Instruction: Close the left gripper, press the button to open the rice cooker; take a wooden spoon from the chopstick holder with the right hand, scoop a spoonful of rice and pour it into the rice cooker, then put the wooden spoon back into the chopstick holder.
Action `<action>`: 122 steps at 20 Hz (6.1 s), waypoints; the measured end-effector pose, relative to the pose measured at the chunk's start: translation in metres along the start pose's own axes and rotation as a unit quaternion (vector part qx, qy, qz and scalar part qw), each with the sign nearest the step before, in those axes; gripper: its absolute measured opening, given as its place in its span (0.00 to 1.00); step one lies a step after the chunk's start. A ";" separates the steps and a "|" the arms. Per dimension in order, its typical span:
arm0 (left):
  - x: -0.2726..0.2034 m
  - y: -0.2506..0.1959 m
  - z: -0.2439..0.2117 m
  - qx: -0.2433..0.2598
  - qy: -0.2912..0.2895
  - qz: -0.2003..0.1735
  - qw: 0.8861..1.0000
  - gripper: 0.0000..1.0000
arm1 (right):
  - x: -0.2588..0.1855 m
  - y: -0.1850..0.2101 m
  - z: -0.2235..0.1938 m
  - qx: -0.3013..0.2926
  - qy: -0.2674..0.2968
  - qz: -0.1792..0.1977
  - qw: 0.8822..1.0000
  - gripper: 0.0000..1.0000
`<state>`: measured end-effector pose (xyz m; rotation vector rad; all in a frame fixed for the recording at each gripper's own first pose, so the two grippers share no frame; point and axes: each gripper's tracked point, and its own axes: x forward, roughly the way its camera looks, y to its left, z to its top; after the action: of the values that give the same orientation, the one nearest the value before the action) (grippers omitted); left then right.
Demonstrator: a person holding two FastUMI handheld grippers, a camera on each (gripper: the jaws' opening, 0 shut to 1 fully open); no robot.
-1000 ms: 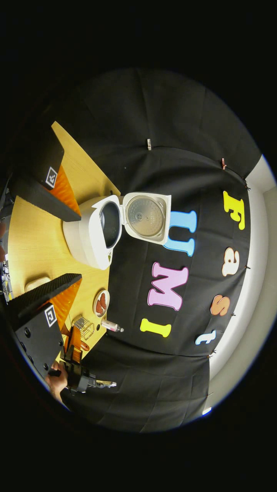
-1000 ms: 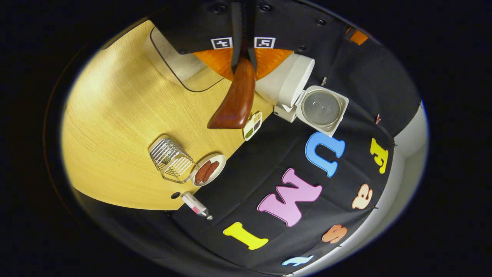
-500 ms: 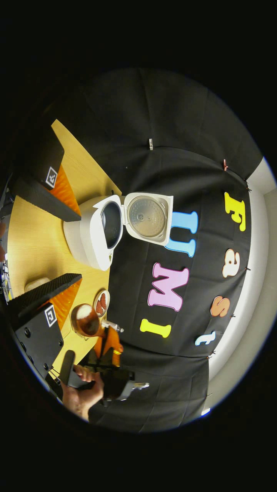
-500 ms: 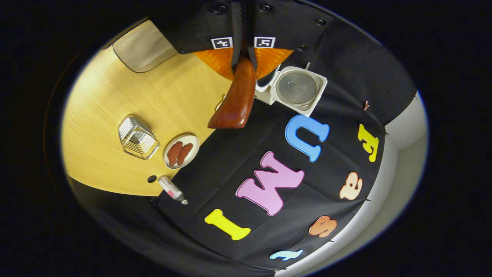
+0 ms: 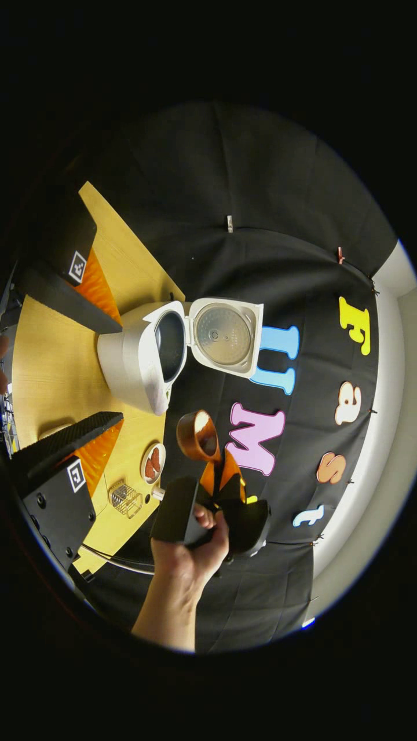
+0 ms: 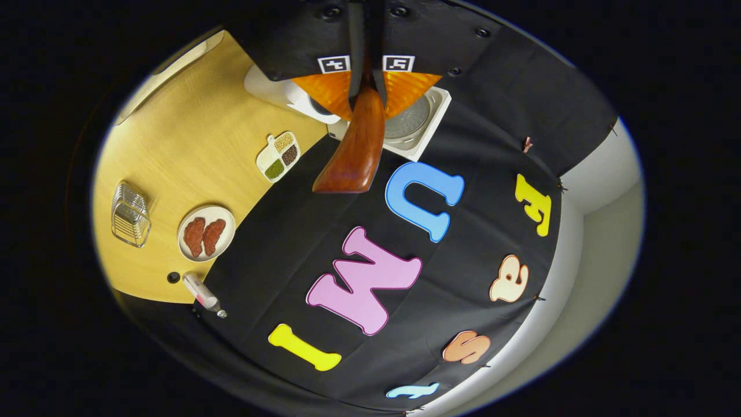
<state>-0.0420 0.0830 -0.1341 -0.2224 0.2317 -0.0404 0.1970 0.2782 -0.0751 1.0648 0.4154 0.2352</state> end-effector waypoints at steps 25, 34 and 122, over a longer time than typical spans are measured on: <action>0.008 0.027 -0.027 -0.014 0.021 0.021 0.999 0.94 | 0.193 0.016 -0.124 -0.344 0.071 -0.023 0.936 0.06; 0.009 0.031 -0.030 -0.019 0.024 0.023 0.999 0.94 | 0.193 0.043 -0.161 -0.528 0.091 0.037 0.844 0.06; 0.042 -0.115 -0.013 0.052 0.044 0.007 0.998 0.94 | -0.052 -0.372 0.194 -0.278 -0.009 -0.205 0.939 0.99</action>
<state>-0.0055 -0.0350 -0.1305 -0.1144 0.3177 -0.0477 0.2311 -0.0702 -0.3111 0.4089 0.5065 -0.0339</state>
